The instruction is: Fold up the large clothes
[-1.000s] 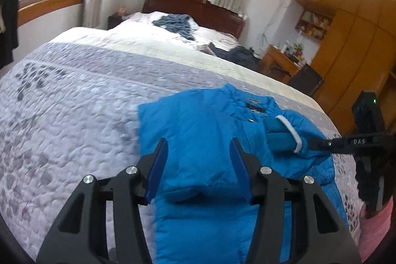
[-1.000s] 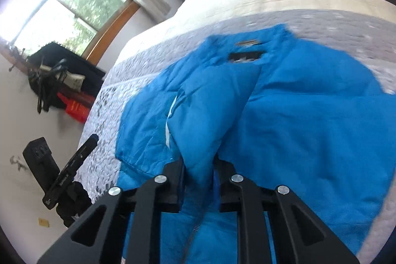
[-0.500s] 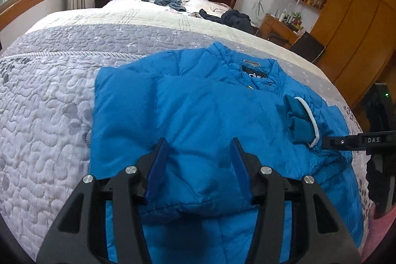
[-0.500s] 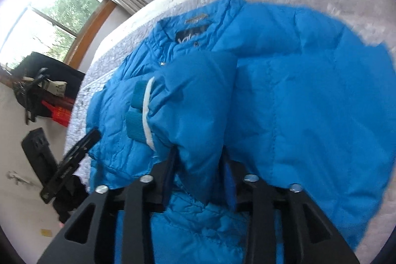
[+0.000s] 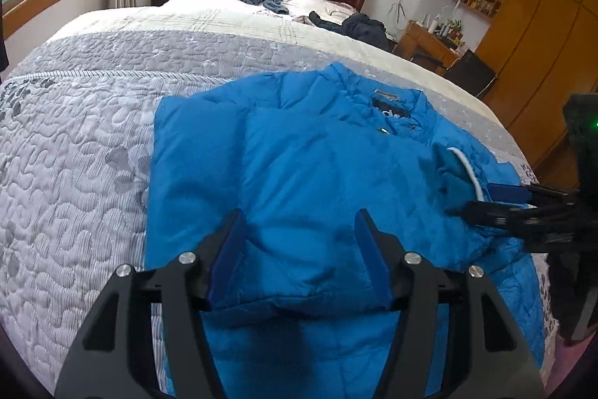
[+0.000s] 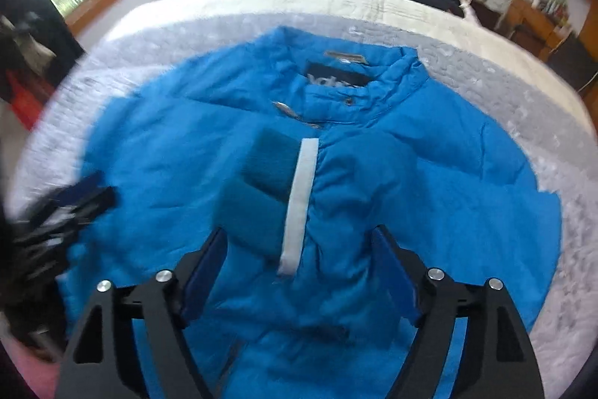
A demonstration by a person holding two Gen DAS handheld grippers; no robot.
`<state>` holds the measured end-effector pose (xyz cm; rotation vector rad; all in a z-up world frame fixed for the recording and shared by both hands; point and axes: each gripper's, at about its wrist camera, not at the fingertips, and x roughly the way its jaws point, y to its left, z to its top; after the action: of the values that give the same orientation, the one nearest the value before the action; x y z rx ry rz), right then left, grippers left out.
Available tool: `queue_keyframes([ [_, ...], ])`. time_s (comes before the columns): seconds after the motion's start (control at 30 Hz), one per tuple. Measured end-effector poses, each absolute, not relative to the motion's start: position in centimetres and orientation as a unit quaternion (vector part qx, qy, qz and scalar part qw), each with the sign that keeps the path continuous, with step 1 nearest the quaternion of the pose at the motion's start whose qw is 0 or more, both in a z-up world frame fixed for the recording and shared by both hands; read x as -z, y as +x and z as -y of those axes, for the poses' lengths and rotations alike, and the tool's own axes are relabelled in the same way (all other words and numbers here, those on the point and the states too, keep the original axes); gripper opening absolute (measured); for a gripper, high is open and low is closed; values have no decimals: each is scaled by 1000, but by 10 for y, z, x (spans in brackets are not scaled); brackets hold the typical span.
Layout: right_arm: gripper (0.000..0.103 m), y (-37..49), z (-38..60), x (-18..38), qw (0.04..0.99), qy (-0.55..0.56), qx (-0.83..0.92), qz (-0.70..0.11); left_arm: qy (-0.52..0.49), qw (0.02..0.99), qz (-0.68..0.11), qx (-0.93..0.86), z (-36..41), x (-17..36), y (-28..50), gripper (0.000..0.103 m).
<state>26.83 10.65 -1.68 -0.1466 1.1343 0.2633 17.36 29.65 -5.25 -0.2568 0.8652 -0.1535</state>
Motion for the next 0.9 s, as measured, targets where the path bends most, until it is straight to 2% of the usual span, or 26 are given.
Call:
queue_keyframes([
  [0.07, 74, 272, -108, 26, 831, -84, -109, -538, -120, 898, -416, 75, -296, 53, 174, 60],
  [0.13, 52, 273, -103, 26, 834, -87, -100, -535, -120, 899, -415, 75, -295, 55, 174, 60],
  [0.23, 35, 271, -83, 16, 836, -42, -113, -536, -118, 899, -414, 76, -295, 58, 172, 60],
  [0.3, 31, 266, -63, 3, 838, 2, -129, -531, -117, 900, -414, 75, -294, 59, 172, 60],
  [0.53, 28, 250, 32, -20, 839, 122, -125, -516, -119, 900, -414, 71, -294, 61, 174, 60],
  [0.7, 29, 236, 88, -3, 831, 146, -73, -533, -114, 900, -415, 67, -293, 60, 173, 60],
  [0.9, 30, 227, 90, -28, 856, 143, -95, -487, -90, 915, -388, 66, -282, 29, 164, 62],
])
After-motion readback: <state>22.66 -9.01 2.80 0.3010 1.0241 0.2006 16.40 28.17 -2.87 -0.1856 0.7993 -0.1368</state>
